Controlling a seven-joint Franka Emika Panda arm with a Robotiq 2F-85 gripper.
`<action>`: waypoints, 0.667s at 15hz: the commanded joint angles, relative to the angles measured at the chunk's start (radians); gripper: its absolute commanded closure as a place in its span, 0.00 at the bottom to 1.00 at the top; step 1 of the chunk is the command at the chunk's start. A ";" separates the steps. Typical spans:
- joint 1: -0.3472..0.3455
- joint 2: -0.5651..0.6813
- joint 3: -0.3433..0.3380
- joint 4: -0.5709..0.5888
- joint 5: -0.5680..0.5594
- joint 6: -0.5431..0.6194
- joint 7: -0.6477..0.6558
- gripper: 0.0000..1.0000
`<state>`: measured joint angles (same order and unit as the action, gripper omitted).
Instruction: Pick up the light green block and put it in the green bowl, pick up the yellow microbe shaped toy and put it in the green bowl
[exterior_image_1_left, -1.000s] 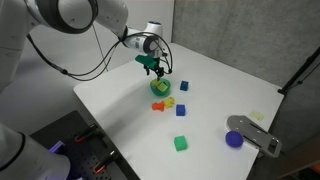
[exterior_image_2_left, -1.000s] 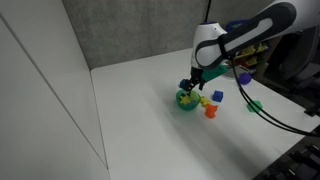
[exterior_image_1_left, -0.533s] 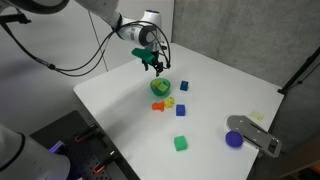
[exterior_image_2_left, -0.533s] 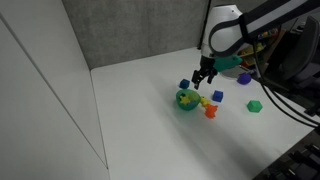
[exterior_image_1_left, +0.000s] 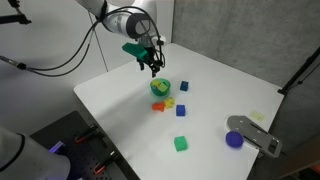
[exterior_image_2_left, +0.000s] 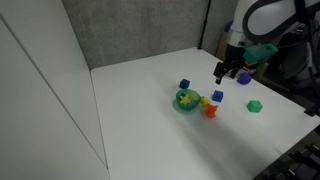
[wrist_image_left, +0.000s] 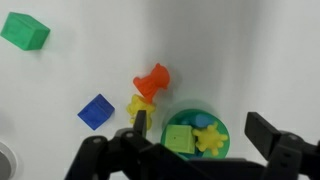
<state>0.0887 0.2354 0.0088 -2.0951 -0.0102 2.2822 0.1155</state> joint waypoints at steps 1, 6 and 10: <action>-0.039 -0.169 -0.006 -0.101 0.023 -0.077 -0.013 0.00; -0.069 -0.335 -0.012 -0.116 0.028 -0.268 -0.014 0.00; -0.076 -0.448 -0.008 -0.133 0.009 -0.360 0.001 0.00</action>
<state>0.0219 -0.1173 -0.0038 -2.1844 0.0033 1.9689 0.1113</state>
